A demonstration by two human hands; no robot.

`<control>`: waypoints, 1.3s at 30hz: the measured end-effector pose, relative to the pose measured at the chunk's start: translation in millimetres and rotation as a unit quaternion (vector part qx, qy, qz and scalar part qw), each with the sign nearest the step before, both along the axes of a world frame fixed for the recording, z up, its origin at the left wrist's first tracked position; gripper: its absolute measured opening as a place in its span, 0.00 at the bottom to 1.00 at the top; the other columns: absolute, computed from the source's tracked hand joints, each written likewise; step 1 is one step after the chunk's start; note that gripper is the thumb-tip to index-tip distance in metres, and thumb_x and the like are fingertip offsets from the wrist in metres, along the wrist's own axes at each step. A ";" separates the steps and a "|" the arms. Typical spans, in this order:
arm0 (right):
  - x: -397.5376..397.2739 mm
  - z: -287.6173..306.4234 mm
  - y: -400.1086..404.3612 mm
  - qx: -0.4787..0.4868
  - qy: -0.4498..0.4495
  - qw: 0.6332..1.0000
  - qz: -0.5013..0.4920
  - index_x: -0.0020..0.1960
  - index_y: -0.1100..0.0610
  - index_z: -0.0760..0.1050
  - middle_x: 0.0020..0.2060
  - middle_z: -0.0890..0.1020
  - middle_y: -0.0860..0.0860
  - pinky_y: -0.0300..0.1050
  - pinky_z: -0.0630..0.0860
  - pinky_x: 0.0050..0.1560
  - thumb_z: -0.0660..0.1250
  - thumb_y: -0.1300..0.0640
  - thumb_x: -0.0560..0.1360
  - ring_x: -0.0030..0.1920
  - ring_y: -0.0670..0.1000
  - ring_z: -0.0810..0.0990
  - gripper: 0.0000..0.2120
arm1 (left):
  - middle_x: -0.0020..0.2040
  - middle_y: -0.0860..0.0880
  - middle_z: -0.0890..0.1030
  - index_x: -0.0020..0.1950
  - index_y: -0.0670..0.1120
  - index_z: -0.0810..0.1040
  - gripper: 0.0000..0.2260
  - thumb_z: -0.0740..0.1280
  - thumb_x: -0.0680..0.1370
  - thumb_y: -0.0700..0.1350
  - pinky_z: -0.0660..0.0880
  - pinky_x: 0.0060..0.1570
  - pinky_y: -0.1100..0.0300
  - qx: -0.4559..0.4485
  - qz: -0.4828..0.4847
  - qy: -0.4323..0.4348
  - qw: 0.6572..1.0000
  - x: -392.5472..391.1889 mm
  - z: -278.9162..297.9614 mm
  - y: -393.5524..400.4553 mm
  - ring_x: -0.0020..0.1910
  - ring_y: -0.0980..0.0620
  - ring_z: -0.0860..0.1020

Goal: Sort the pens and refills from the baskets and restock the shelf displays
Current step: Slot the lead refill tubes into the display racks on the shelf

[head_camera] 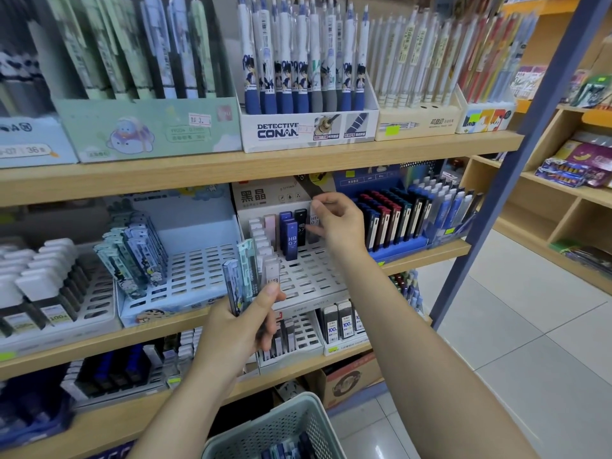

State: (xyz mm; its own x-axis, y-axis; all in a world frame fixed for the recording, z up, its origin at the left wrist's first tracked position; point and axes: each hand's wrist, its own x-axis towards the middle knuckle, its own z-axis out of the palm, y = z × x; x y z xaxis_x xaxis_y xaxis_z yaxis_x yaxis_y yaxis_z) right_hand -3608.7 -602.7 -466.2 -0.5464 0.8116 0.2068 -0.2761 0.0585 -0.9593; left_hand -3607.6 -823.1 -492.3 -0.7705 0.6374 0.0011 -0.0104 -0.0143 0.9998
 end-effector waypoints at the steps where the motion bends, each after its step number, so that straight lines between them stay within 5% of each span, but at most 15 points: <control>1: -0.3 0.2 0.7 -0.005 -0.007 1.000 0.000 0.52 0.60 0.79 0.47 0.81 0.56 0.43 0.83 0.44 0.67 0.64 0.79 0.49 0.53 0.83 0.03 | 0.29 0.47 0.76 0.47 0.44 0.84 0.19 0.66 0.74 0.59 0.67 0.23 0.67 -0.001 0.002 -0.001 1.000 -0.5 -0.3 -0.1 0.25 0.50 0.71; 8: -0.3 -10.5 -0.8 0.102 -0.089 0.988 -0.075 0.44 0.47 0.81 0.42 0.84 0.44 0.54 0.82 0.52 0.70 0.59 0.77 0.47 0.50 0.84 0.07 | 0.30 0.47 0.76 0.48 0.43 0.83 0.19 0.67 0.73 0.58 0.66 0.23 0.67 0.006 -0.011 -0.003 1.000 1.8 4.1 -0.8 0.25 0.51 0.71; 12: 13.0 -7.2 -4.6 0.152 -0.128 0.975 -0.097 0.56 0.51 0.83 0.49 0.84 0.44 0.50 0.79 0.59 0.67 0.57 0.80 0.51 0.43 0.81 0.08 | 0.29 0.47 0.75 0.47 0.40 0.82 0.21 0.68 0.72 0.58 0.65 0.23 0.67 -0.004 -0.046 -0.006 0.999 2.5 9.1 -4.8 0.23 0.51 0.68; 15: 38.4 -1.8 -21.9 0.154 -0.096 0.975 -0.127 0.57 0.51 0.82 0.50 0.83 0.45 0.48 0.79 0.56 0.64 0.57 0.80 0.51 0.44 0.80 0.10 | 0.28 0.46 0.75 0.36 0.40 0.79 0.22 0.72 0.68 0.60 0.66 0.25 0.65 -0.034 -0.054 0.010 0.998 2.8 15.6 -6.4 0.22 0.51 0.66; 20: 80.7 16.0 -70.4 0.090 -0.108 0.984 0.107 0.45 0.56 0.83 0.34 0.80 0.50 0.41 0.71 0.31 0.66 0.49 0.80 0.32 0.49 0.76 0.13 | 0.27 0.49 0.74 0.36 0.44 0.75 0.16 0.75 0.74 0.53 0.66 0.26 0.62 -0.067 -0.020 0.036 0.997 6.0 23.4 4.4 0.22 0.52 0.66; 24: 90.0 24.3 -89.8 0.155 -0.141 0.966 0.154 0.38 0.57 0.78 0.28 0.77 0.47 0.37 0.70 0.31 0.71 0.48 0.77 0.29 0.45 0.73 0.14 | 0.27 0.51 0.74 0.41 0.47 0.77 0.15 0.74 0.74 0.56 0.66 0.27 0.62 -0.090 -0.005 0.073 0.993 12.9 30.5 9.1 0.22 0.56 0.67; 33: 98.0 36.9 -100.5 0.041 -0.099 0.972 0.210 0.36 0.56 0.76 0.25 0.76 0.53 0.44 0.70 0.31 0.62 0.62 0.81 0.27 0.52 0.73 0.15 | 0.29 0.47 0.80 0.47 0.42 0.79 0.13 0.68 0.80 0.53 0.59 0.26 0.60 -0.028 -0.021 0.007 0.999 23.6 41.1 -12.5 0.21 0.55 0.62; 37: 90.0 38.1 -116.6 0.088 -0.096 0.966 0.221 0.40 0.57 0.77 0.26 0.77 0.52 0.41 0.72 0.30 0.67 0.59 0.80 0.28 0.50 0.75 0.10 | 0.37 0.46 0.86 0.47 0.48 0.81 0.08 0.72 0.78 0.52 0.76 0.41 0.56 -0.026 0.060 0.045 0.997 18.1 45.7 -27.6 0.31 0.54 0.81; 39: 79.2 37.7 -129.6 0.123 -0.101 0.962 0.224 0.42 0.61 0.77 0.28 0.78 0.55 0.40 0.72 0.29 0.68 0.59 0.79 0.28 0.50 0.76 0.09 | 0.36 0.50 0.86 0.46 0.50 0.81 0.07 0.73 0.77 0.53 0.77 0.36 0.58 -0.022 0.095 0.050 0.994 11.4 45.5 -38.0 0.35 0.52 0.83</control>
State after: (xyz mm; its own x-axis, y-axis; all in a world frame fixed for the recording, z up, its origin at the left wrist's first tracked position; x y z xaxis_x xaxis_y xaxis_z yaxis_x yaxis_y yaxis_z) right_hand -3529.6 -732.2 -428.4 -0.8790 0.4258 0.2145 -0.1353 0.2087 -0.9686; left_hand -3596.2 -861.1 -446.9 -0.8745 0.4816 0.0582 0.0872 0.0380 0.9955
